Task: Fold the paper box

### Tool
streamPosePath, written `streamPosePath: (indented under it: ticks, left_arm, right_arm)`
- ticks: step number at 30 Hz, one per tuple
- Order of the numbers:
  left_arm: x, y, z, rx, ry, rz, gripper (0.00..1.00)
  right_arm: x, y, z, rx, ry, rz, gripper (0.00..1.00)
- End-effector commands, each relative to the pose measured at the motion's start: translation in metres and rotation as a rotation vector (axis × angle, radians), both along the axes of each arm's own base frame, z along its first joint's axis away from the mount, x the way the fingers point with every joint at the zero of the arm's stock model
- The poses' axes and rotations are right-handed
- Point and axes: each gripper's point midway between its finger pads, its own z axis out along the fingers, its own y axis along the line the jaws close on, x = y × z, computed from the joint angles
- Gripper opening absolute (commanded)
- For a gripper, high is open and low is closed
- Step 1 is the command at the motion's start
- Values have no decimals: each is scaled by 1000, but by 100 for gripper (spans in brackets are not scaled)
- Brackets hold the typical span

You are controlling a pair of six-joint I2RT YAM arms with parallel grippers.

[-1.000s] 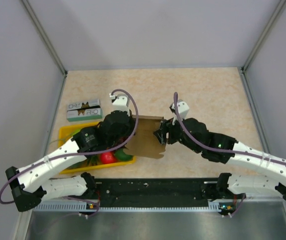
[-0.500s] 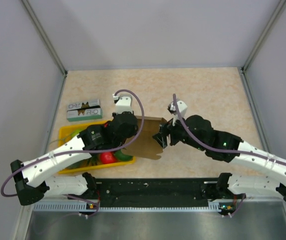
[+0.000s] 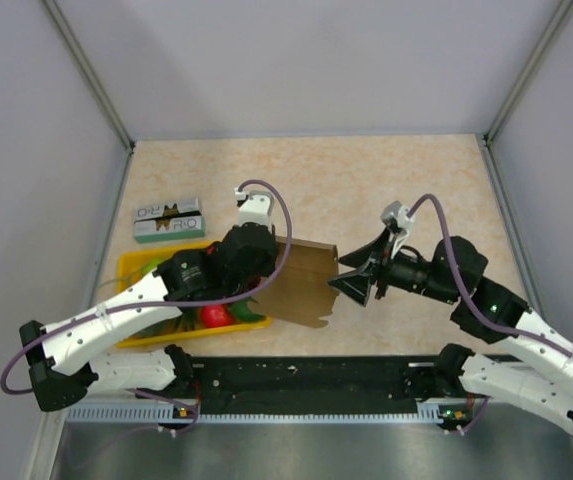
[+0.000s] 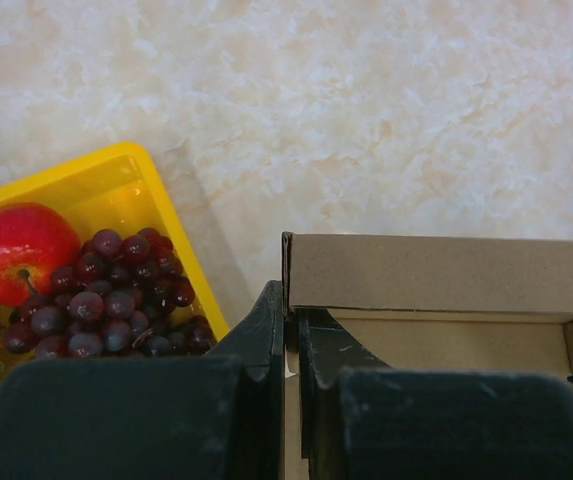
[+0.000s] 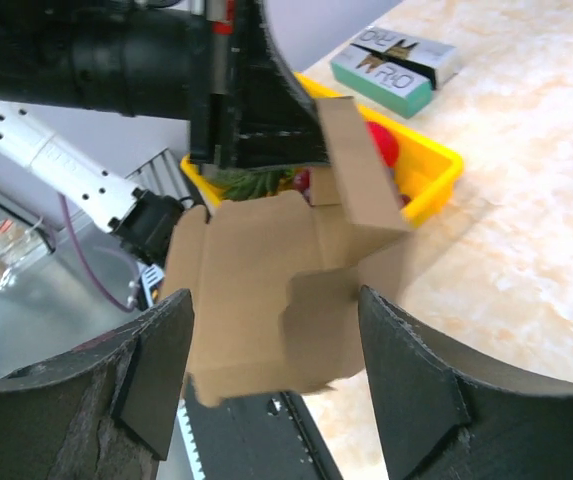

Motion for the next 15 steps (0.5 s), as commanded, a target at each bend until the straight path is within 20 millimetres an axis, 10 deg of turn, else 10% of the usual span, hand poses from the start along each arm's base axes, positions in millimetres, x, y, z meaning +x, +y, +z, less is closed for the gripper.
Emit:
streamPosePath:
  ticks: [1,15]
  left_arm:
    - [-6,-17,29,-132,-45,-101,0]
    - [-15,-37,31,-224,-32,-251,0]
  right_arm:
    - [0,-19,20,88,-35,-2,65]
    - [-17,-52,14,75,-50,50,53]
